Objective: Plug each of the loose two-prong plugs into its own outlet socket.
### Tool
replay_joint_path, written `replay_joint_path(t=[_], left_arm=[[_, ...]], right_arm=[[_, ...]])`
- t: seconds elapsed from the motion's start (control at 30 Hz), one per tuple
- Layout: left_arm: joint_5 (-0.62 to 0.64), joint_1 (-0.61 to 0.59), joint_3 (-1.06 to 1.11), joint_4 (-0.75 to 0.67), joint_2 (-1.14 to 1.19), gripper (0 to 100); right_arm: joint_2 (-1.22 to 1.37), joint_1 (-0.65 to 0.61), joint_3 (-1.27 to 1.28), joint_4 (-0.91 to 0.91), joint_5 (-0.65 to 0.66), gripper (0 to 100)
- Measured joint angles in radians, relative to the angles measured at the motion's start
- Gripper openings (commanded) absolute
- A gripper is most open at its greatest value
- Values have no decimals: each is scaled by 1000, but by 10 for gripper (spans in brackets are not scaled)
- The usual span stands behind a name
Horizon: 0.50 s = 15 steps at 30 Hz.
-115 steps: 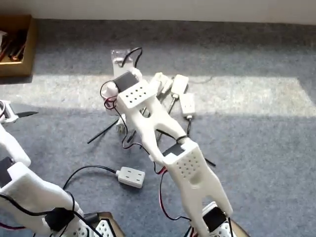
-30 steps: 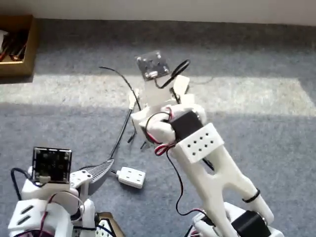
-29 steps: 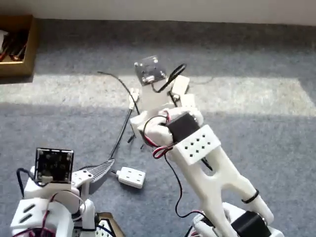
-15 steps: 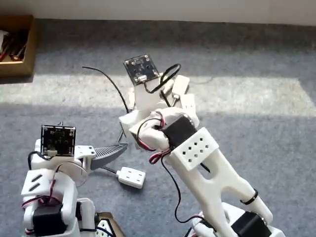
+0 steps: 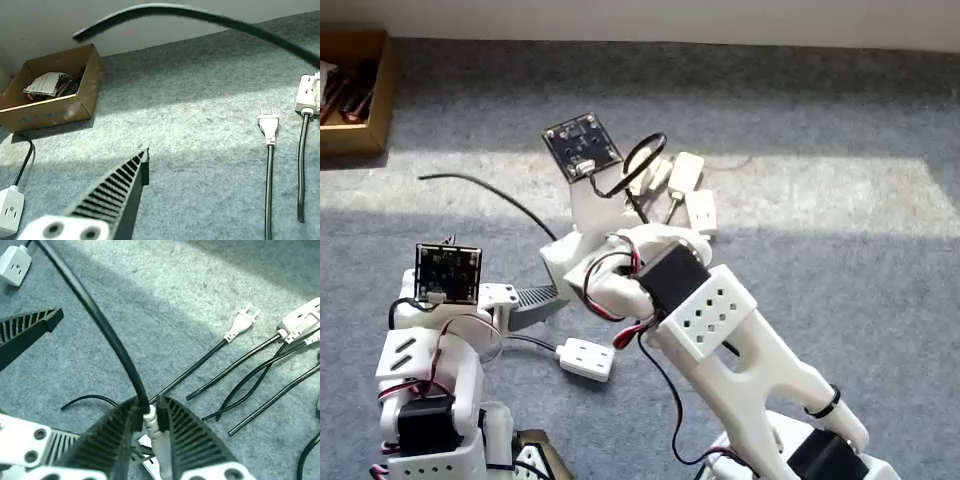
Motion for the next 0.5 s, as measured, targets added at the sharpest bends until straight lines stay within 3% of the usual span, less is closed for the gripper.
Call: replay_joint_path(t=[0.3, 0.5], left_arm=[[14, 14, -83, 32, 6, 616], [101, 92, -147, 49, 2, 616]], right_arm=[[77, 176, 51, -130, -107, 5], [132, 127, 81, -187, -155, 5]])
